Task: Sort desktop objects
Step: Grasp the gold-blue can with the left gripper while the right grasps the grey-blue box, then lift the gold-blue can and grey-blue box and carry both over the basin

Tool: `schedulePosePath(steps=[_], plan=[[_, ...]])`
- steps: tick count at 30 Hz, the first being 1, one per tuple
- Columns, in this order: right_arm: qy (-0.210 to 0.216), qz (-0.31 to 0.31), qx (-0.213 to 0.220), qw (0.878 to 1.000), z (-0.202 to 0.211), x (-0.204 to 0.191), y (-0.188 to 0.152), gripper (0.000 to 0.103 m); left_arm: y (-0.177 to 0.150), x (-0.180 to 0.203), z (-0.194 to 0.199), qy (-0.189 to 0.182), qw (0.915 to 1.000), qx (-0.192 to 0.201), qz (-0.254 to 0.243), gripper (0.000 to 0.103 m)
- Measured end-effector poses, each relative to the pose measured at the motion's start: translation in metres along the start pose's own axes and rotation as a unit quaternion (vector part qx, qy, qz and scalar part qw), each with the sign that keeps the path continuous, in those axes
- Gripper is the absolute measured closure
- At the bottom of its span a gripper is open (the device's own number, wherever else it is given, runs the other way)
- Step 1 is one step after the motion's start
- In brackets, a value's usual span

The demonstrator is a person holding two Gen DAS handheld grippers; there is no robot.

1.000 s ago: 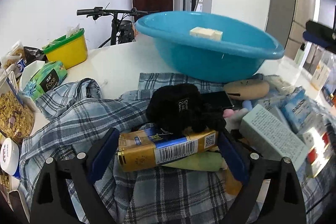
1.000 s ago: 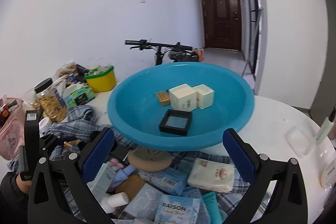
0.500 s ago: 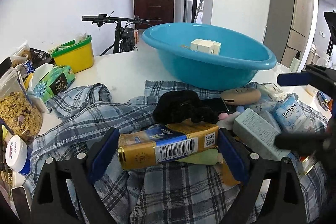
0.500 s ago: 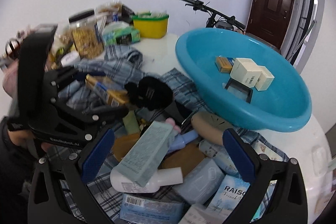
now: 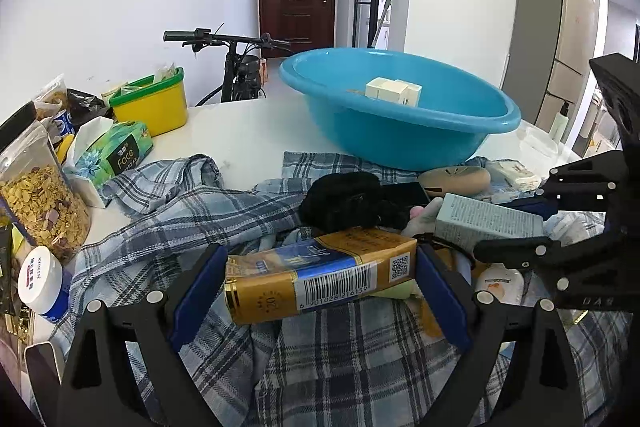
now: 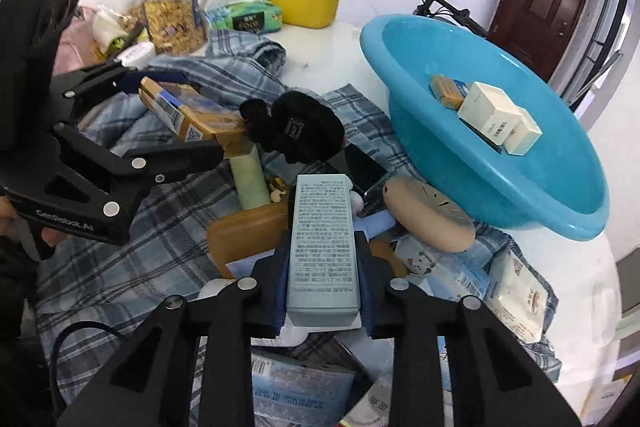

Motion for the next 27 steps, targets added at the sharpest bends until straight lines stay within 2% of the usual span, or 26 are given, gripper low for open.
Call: schedulePosePath(steps=[11, 19, 27], plan=[[0.036, -0.032, 0.039, 0.998, 0.019, 0.014, 0.011, 0.076, 0.020, 0.010, 0.028, -0.001, 0.9994, 0.030, -0.018, 0.008], [0.042, -0.040, 0.050, 0.997, 0.023, 0.020, 0.013, 0.076, 0.059, 0.018, 0.046, 0.011, 0.9973, 0.066, -0.030, 0.008], [0.079, -0.057, 0.080, 0.992, 0.047, 0.036, 0.014, 0.076, 0.102, 0.021, 0.049, 0.018, 0.9947, 0.093, -0.039, 0.008]])
Point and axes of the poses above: each gripper's, at about its wrist camera, not at the fingertips, and z roughly against the way its jaws point, x to its right, y to its top, the point moved 5 cm from there along -z, roughly the way its jaws point, and after that the axes turned 9 degrees about -z, right-handed, at the moved point
